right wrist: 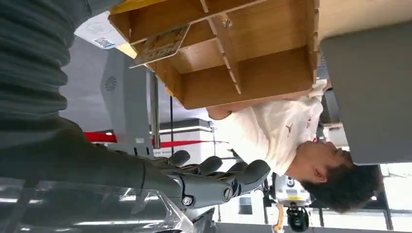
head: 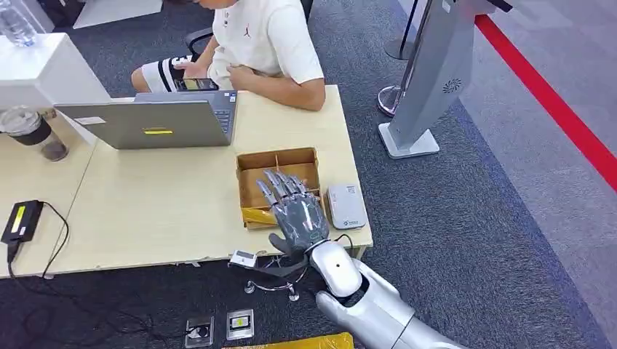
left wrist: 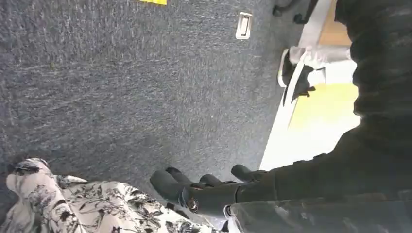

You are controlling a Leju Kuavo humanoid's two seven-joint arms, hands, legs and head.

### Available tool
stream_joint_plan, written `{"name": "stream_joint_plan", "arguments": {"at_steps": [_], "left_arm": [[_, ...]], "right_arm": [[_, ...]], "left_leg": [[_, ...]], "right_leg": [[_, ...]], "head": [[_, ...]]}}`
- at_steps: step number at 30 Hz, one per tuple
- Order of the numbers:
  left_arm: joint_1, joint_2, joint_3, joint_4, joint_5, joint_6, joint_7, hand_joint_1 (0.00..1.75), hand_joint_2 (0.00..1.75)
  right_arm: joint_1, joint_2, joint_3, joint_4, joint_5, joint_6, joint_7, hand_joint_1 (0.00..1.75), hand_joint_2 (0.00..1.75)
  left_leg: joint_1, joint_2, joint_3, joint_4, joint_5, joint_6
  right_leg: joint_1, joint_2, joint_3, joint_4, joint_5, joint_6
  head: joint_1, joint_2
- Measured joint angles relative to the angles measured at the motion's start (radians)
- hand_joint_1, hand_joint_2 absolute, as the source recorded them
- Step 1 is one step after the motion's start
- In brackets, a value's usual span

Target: Pass the card to the sensor for recognition and then transmit it.

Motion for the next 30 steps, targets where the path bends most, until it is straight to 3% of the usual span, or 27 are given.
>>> {"name": "stream_joint_plan", "arguments": {"at_steps": [6, 7, 16, 23, 30], "left_arm": [[0.000, 0.005, 0.001, 0.000, 0.005, 0.002, -0.008, 0.00, 1.75], [0.000, 0.005, 0.001, 0.000, 0.005, 0.002, -0.008, 0.00, 1.75], [0.001, 0.009, 0.009, 0.000, 0.011, 0.004, -0.016, 0.00, 1.75], [0.001, 0.009, 0.012, 0.000, 0.014, 0.006, -0.015, 0.00, 1.75], [0.000, 0.007, 0.018, 0.000, 0.015, 0.011, -0.001, 0.00, 1.75]], "right_arm": [[-0.001, -0.001, -0.023, 0.023, 0.014, 0.001, 0.008, 0.09, 1.75], [-0.001, -0.001, -0.027, 0.027, 0.019, 0.000, 0.010, 0.19, 1.75], [-0.014, -0.001, -0.069, 0.057, 0.025, 0.002, 0.031, 0.12, 1.75], [-0.019, -0.001, -0.083, 0.079, 0.036, 0.005, 0.043, 0.26, 1.75], [-0.035, 0.011, -0.092, 0.114, 0.045, 0.026, 0.040, 0.23, 1.75]], "left_leg": [[0.000, 0.000, 0.000, 0.000, 0.000, 0.000], [0.000, 0.000, 0.000, 0.000, 0.000, 0.000], [0.000, 0.000, 0.000, 0.000, 0.000, 0.000], [0.000, 0.000, 0.000, 0.000, 0.000, 0.000], [0.000, 0.000, 0.000, 0.000, 0.000, 0.000]], "right_leg": [[0.000, 0.000, 0.000, 0.000, 0.000, 0.000], [0.000, 0.000, 0.000, 0.000, 0.000, 0.000], [0.000, 0.000, 0.000, 0.000, 0.000, 0.000], [0.000, 0.000, 0.000, 0.000, 0.000, 0.000], [0.000, 0.000, 0.000, 0.000, 0.000, 0.000]], "head": [[0.000, 0.000], [0.000, 0.000], [0.000, 0.000], [0.000, 0.000], [0.000, 0.000]]}}
